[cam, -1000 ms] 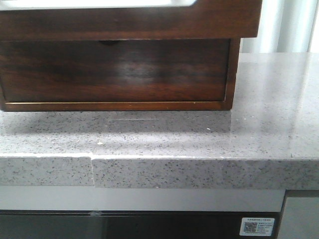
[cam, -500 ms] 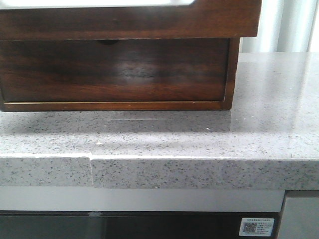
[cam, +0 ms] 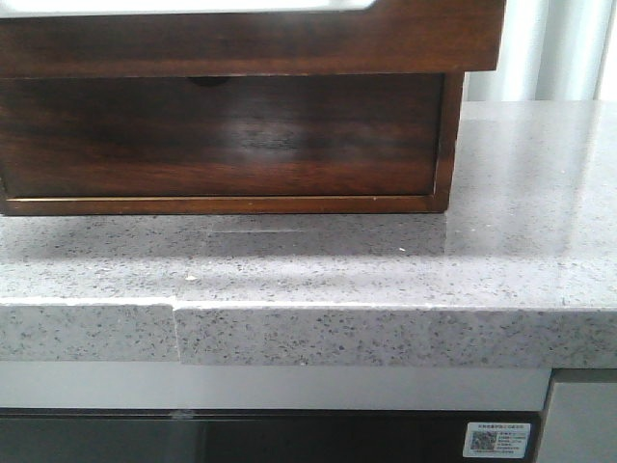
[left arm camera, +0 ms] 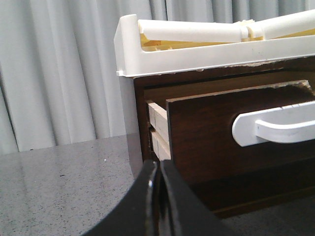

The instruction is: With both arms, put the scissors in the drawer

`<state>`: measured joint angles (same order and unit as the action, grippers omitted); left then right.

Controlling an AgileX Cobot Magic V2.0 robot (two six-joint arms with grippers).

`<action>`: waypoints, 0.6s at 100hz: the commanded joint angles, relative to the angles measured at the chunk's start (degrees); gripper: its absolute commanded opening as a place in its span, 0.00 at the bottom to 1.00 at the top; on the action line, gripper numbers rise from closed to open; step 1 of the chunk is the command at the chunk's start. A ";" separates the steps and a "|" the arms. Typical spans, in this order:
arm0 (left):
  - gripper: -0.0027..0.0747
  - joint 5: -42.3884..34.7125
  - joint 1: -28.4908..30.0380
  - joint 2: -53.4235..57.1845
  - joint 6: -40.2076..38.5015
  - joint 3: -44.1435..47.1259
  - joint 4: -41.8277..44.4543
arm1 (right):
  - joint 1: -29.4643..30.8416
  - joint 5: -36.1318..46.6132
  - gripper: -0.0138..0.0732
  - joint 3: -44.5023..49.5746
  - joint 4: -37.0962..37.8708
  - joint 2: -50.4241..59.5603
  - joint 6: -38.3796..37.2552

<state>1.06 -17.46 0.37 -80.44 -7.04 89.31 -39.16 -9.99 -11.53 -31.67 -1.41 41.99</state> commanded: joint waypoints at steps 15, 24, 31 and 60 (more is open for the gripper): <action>0.01 0.14 -0.52 1.70 -0.65 -1.47 -1.19 | 0.14 4.75 0.10 5.58 -0.96 0.91 -0.11; 0.01 0.14 -0.52 1.70 -0.65 -1.47 -1.19 | 0.14 4.75 0.10 7.63 -0.96 0.91 -0.11; 0.01 0.14 -0.52 1.70 -0.65 -1.47 -1.19 | 0.14 4.75 0.10 8.95 -0.96 0.91 -0.11; 0.01 0.14 -0.52 1.70 -0.65 -1.47 -1.19 | 0.14 4.75 0.10 11.58 -0.96 0.91 -0.11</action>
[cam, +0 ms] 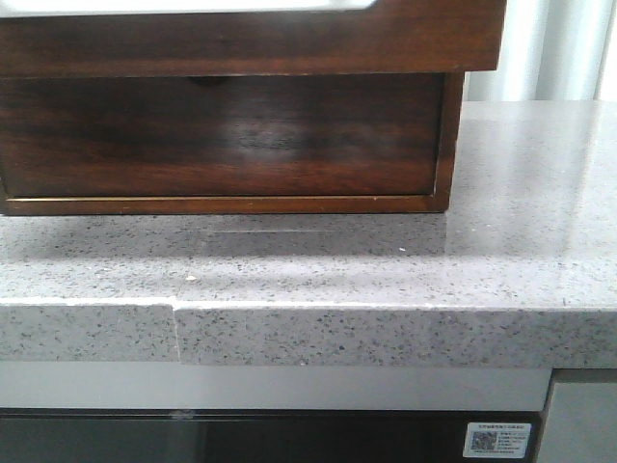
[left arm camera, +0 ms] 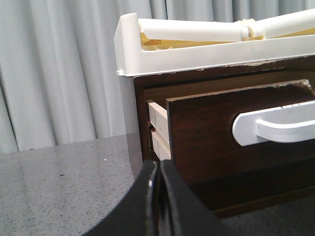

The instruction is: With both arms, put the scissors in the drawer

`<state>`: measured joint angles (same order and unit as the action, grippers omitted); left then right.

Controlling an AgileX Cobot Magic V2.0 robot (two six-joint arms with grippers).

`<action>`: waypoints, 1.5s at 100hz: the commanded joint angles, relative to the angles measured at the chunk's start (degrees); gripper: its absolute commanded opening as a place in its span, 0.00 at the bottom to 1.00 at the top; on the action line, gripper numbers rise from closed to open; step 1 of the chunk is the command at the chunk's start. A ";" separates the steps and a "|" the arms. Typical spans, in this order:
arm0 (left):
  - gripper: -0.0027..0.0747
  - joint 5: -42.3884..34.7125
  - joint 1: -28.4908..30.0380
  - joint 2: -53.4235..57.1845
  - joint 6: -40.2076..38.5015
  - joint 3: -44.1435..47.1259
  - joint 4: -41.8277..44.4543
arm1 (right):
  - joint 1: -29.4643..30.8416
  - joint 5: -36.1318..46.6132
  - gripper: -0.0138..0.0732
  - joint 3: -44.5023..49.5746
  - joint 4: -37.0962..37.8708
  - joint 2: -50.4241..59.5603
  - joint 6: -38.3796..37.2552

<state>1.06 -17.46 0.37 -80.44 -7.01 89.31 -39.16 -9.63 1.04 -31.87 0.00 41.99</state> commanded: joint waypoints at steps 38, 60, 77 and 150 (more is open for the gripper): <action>0.01 3.47 -0.52 1.70 15.70 -1.22 -13.81 | 0.14 4.40 0.10 -0.87 -0.75 -0.50 -0.11; 0.01 4.87 -0.10 1.70 49.28 -1.22 -48.88 | 0.14 4.40 0.10 -0.87 -0.75 -0.50 -0.11; 0.01 3.93 5.22 1.70 82.35 -1.22 -80.95 | 0.14 4.40 0.10 -0.87 -0.75 -0.50 -0.11; 0.01 5.72 15.34 1.70 89.44 8.49 -94.16 | 0.14 4.40 0.10 -0.87 -0.75 -0.50 -0.11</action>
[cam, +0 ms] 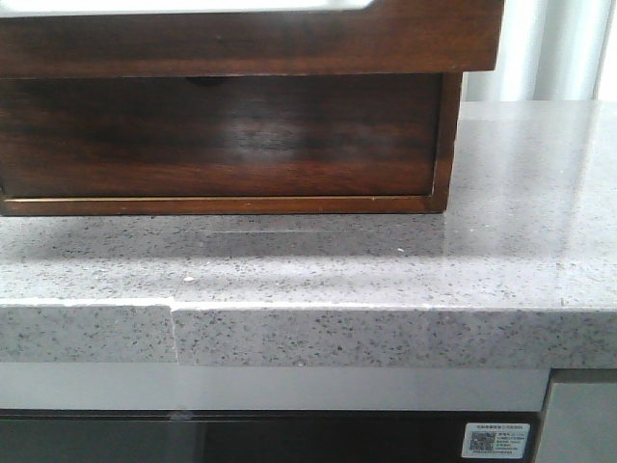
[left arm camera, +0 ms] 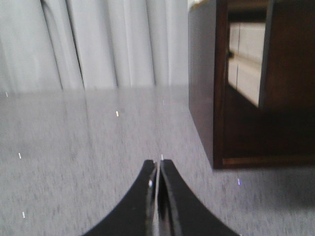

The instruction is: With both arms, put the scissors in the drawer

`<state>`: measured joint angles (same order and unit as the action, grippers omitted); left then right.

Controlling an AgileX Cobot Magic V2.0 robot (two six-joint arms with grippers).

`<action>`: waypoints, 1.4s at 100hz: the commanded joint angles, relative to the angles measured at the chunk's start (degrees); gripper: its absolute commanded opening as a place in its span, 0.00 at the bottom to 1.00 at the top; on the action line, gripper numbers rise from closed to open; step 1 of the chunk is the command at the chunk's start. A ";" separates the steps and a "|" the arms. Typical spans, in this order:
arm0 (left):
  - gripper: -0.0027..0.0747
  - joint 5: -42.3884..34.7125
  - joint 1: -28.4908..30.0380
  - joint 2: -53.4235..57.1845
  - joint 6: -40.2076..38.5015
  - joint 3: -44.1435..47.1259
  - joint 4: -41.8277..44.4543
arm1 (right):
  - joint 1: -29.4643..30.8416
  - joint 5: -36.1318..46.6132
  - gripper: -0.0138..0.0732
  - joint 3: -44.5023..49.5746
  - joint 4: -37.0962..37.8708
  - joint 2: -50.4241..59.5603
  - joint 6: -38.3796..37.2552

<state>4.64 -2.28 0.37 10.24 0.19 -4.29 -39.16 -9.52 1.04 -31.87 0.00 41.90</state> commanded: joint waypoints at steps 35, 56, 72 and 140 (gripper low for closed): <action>0.01 12.41 0.16 1.70 -5.66 1.29 -0.41 | 0.14 4.29 0.10 -0.87 -0.75 -0.50 -0.02; 0.01 12.41 0.16 1.70 -5.66 1.29 -0.41 | 0.14 4.29 0.10 -0.87 -0.75 -0.50 -0.02; 0.01 12.41 0.16 1.70 -5.66 1.29 -0.41 | 0.14 4.29 0.10 -0.87 -0.75 -0.50 -0.02; 0.01 12.41 0.16 1.70 -5.66 1.29 -0.41 | 2.84 14.87 0.10 -0.87 22.06 -0.50 -26.09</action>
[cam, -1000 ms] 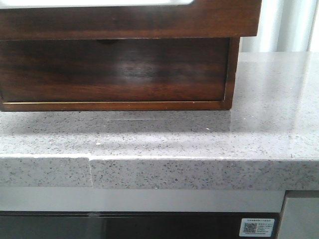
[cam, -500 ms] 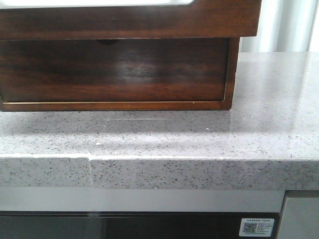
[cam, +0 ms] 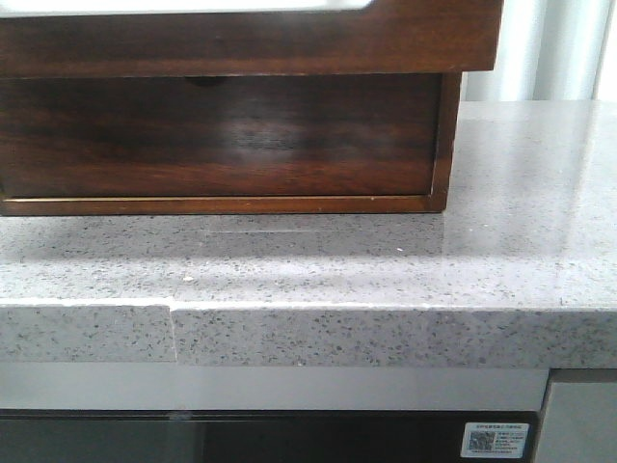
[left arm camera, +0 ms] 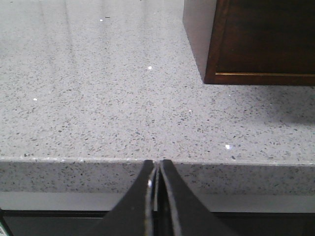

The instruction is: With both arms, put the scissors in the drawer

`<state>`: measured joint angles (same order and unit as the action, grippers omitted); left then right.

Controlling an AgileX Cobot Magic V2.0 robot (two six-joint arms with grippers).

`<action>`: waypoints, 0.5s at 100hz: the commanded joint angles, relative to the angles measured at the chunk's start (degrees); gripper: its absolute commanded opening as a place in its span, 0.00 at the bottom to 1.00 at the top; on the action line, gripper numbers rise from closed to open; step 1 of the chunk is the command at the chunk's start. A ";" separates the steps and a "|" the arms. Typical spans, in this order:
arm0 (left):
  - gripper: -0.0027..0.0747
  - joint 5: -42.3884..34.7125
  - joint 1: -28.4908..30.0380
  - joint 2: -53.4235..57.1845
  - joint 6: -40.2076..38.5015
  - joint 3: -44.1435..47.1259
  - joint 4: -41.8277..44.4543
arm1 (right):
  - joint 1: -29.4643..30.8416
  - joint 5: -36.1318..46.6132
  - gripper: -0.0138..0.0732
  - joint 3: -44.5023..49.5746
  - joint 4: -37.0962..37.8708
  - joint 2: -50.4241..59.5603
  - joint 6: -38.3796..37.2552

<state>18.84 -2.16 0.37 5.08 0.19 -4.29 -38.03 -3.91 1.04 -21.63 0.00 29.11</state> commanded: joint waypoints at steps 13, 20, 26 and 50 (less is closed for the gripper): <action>0.01 -1.80 0.04 1.70 -0.50 1.29 -0.41 | 8.29 14.93 0.10 -0.87 26.43 -0.50 -28.44; 0.01 -1.80 0.04 1.70 -0.50 1.29 -0.41 | 13.65 14.64 0.10 -0.87 26.58 -0.50 -29.90; 0.01 -1.80 0.04 1.70 -0.50 1.29 -0.41 | 18.62 13.48 0.10 -0.87 26.58 -0.50 -31.27; 0.01 -1.80 0.04 1.70 -0.50 1.29 -0.51 | 40.07 6.78 0.10 0.01 27.20 -0.41 -33.22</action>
<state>18.94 -2.16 0.37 5.08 0.19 -4.29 -3.86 1.52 1.04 4.44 0.00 -3.60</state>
